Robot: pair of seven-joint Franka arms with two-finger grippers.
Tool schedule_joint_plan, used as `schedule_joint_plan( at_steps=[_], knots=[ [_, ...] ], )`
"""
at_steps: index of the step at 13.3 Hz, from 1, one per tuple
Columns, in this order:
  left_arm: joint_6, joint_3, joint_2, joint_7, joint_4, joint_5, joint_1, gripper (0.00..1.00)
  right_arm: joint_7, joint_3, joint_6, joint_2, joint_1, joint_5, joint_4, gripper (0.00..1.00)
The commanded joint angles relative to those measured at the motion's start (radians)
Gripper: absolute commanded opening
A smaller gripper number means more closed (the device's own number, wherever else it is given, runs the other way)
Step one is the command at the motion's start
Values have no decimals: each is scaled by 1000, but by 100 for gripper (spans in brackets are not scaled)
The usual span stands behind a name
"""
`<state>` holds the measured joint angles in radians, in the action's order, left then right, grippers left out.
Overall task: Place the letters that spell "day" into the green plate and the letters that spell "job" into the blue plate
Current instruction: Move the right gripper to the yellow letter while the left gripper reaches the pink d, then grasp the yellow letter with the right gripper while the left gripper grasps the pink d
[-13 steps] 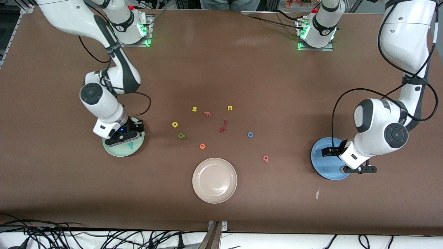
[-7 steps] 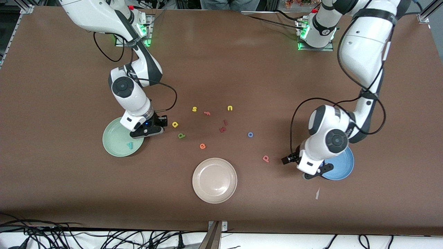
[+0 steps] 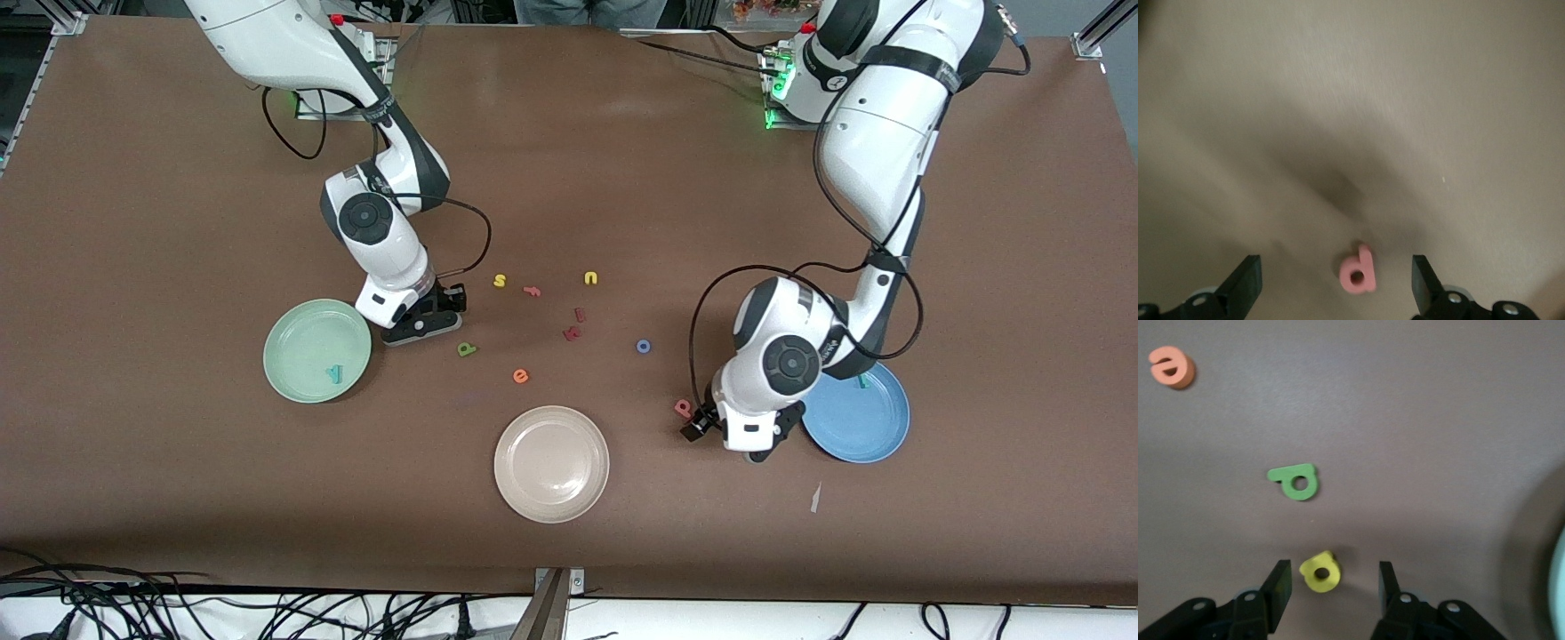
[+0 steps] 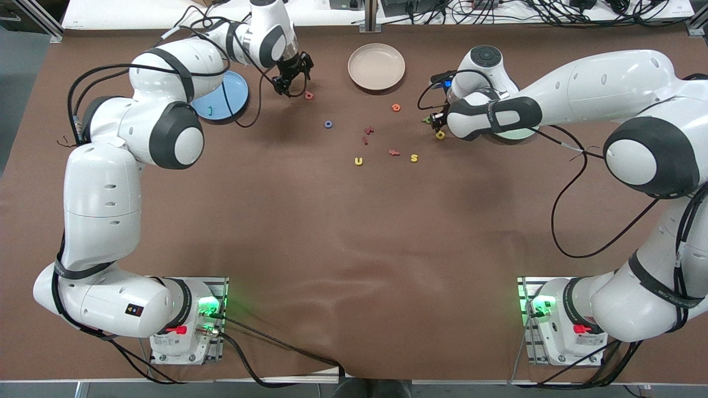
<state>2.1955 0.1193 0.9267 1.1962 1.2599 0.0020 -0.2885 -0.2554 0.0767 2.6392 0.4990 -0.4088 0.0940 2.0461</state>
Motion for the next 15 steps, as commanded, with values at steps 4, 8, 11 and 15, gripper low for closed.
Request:
schedule_joint_plan(
  at_steps=[4,8,11,15],
  knots=[
    [-11,-76,61,103,-56,-8,-86,90,5,5,44,6,-12,93,37,63],
    [-11,-75,69,109,-62,-10,-86,60,5,5,120,29,-13,130,66,63],
    [-5,-75,90,111,-86,-11,-86,41,5,5,122,32,-13,132,65,63],
    [-3,-75,95,103,-86,-11,-86,15,5,5,123,33,-12,153,63,43]
  ],
)
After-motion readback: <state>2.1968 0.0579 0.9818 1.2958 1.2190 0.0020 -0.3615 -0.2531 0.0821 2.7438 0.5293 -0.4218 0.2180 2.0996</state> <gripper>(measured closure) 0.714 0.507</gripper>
